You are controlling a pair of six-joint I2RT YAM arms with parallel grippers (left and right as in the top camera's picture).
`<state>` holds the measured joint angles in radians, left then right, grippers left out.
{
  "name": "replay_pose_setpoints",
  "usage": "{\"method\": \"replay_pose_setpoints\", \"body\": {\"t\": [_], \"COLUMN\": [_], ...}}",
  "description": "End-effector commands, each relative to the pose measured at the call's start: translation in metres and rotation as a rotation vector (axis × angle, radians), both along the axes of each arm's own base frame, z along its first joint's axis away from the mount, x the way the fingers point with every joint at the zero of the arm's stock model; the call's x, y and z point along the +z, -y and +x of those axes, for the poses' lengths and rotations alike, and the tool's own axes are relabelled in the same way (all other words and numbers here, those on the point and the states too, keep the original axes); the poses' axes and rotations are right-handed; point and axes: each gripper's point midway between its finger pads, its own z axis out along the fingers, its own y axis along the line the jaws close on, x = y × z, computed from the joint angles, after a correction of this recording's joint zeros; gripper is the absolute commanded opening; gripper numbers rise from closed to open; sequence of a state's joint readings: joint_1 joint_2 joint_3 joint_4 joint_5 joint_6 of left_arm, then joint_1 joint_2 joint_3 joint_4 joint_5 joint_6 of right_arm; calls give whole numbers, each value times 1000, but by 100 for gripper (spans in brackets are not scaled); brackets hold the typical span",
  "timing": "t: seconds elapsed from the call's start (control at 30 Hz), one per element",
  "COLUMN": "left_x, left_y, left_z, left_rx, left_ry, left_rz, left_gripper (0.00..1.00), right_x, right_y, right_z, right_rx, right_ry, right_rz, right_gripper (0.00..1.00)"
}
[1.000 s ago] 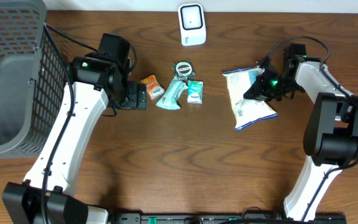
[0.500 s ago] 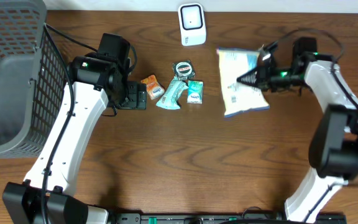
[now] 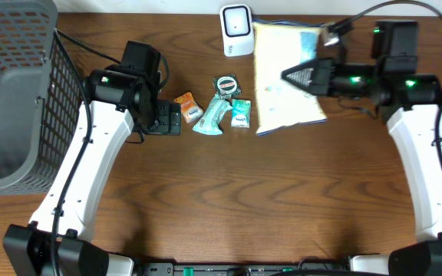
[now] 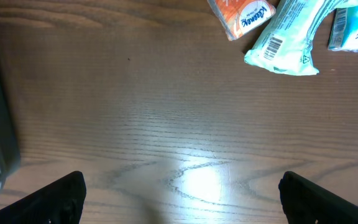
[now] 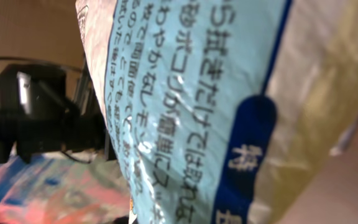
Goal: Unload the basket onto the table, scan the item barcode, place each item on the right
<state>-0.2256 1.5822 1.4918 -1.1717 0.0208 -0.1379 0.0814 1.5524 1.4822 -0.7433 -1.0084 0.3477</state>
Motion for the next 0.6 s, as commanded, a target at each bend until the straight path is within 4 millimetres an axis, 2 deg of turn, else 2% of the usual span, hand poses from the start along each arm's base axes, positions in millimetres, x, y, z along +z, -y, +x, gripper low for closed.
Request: {"method": "replay_pose_setpoints", "body": {"t": [0.0, 0.17, 0.23, 0.57], "left_x": [-2, -2, -2, -2], "left_y": [-1, -1, -1, -1], "left_z": [-1, -1, -1, -1], "left_rx": [6, 6, 6, 6], "left_ry": [-9, -9, -9, -9], "left_rz": [6, 6, 6, 6], "left_gripper": [98, 98, 98, 98], "right_x": [6, -8, -10, -5], "right_y": [-23, -38, -37, -37], "right_z": [-13, -13, -9, -4], "right_rx": [11, -54, -98, -114], "right_ry": [-102, -173, -204, -192], "right_rz": [37, -26, -31, -14], "right_gripper": [1, 1, 1, 1]}}
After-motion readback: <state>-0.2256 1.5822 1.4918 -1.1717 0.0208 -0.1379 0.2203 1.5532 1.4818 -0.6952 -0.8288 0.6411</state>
